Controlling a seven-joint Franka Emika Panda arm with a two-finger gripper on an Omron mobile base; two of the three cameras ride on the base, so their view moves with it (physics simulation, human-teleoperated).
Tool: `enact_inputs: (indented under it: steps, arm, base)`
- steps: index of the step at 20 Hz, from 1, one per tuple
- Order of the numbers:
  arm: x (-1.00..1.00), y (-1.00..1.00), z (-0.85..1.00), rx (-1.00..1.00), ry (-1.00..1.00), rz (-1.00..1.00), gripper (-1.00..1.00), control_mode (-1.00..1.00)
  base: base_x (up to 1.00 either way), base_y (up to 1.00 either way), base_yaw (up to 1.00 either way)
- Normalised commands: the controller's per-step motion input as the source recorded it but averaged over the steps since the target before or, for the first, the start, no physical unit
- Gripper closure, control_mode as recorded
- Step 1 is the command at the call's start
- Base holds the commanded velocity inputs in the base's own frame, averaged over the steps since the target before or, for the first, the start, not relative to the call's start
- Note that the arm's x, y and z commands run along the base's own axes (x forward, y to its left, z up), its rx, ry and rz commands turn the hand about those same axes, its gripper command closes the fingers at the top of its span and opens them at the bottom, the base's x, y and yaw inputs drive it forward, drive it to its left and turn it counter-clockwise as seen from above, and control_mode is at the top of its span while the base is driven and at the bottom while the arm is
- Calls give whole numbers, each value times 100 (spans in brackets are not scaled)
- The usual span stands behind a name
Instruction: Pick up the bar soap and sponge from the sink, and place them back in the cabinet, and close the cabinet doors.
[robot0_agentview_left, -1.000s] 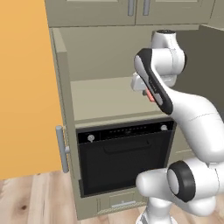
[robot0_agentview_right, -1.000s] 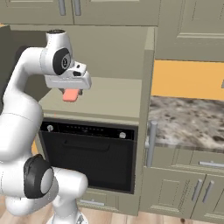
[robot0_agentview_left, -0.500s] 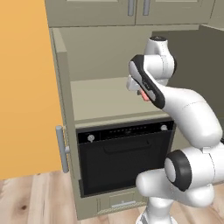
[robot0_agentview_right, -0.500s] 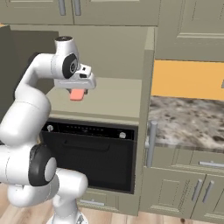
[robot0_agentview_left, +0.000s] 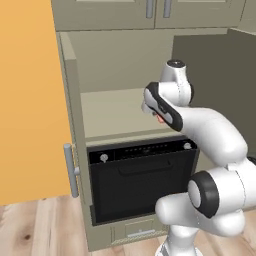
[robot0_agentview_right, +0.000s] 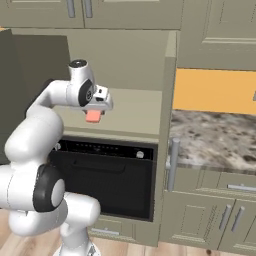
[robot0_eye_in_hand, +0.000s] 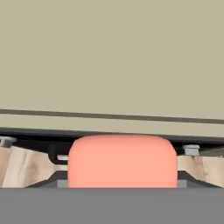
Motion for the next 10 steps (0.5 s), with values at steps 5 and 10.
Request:
enact_inputs:
  steps: [5,10]
  arm:
    - [57,0,-26,0,-1,0,100,-100]
    - [60,0,-11,0,0,0,100,-100]
  base:
    - [0,0,0]
    - [0,0,0]
